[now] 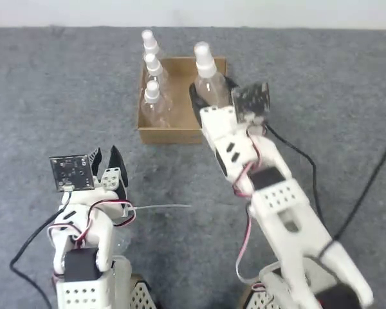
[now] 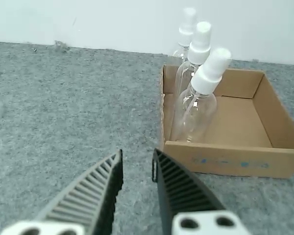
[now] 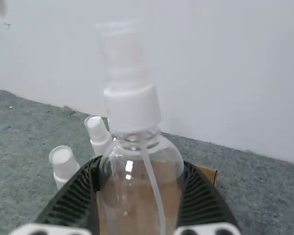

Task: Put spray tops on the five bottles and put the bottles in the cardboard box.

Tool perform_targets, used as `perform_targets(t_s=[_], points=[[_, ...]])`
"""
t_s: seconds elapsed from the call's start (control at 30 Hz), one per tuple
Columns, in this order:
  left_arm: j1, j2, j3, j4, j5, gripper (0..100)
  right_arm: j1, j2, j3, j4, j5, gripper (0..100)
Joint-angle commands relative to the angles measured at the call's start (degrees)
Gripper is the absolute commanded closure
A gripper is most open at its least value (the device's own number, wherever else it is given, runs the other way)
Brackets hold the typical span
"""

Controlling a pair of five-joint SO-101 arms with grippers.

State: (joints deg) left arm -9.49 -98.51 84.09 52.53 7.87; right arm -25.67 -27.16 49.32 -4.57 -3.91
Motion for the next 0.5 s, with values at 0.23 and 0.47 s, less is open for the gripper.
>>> perform_targets(t_s=[0.23, 0.47], points=[[-0.35, -0.79, -0.66, -2.11, -0.88, 91, 2.95, 20.35, -21.19, -1.71, -4.84, 99.1], [-0.35, -0.79, -0.66, -2.11, -0.88, 91, 3.12, 32.57, -26.11, -13.67, -4.22, 99.1]])
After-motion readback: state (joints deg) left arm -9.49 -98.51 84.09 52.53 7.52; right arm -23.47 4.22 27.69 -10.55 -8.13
